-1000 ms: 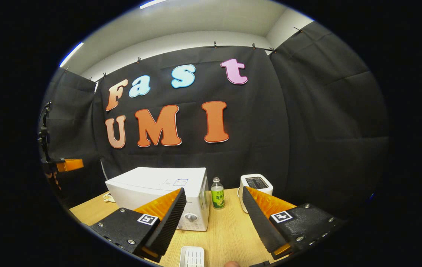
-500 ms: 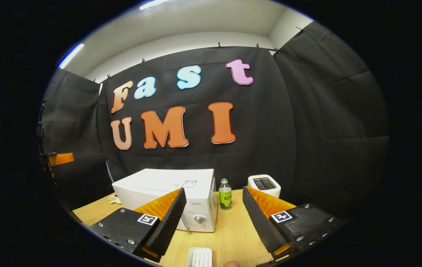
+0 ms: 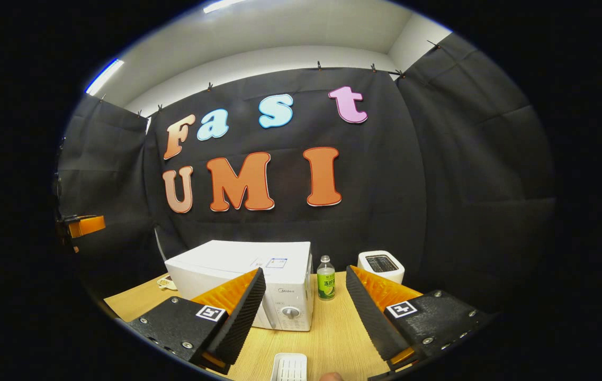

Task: Open the microwave oven with the left hand, put the food in, and close the microwave oven.

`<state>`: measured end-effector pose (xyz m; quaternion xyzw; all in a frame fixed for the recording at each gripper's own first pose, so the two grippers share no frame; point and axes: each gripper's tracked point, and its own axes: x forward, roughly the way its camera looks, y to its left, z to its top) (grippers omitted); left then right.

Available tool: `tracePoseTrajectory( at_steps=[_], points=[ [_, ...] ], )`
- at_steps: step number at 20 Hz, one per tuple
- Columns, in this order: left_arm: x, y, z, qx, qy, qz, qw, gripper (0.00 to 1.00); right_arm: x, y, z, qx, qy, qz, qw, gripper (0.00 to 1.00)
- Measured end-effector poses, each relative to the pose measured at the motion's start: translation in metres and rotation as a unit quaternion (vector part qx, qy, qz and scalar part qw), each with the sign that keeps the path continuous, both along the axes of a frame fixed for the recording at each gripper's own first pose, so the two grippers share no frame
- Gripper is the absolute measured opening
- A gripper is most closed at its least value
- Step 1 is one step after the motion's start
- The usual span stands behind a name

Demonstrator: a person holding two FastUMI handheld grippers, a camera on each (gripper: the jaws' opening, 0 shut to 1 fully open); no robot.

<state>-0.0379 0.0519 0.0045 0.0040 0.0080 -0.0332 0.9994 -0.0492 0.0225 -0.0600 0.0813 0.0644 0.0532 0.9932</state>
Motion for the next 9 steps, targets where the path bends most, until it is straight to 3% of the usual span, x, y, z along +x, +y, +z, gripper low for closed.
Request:
tracePoseTrajectory(
  at_steps=[9],
  points=[
    [-0.0035,0.0008,-0.0055,-0.007,0.001,-0.003,1.0,0.86,-0.0065,-0.0054,0.0015,-0.001,-0.001,-0.006,1.0,0.94]
  ],
)
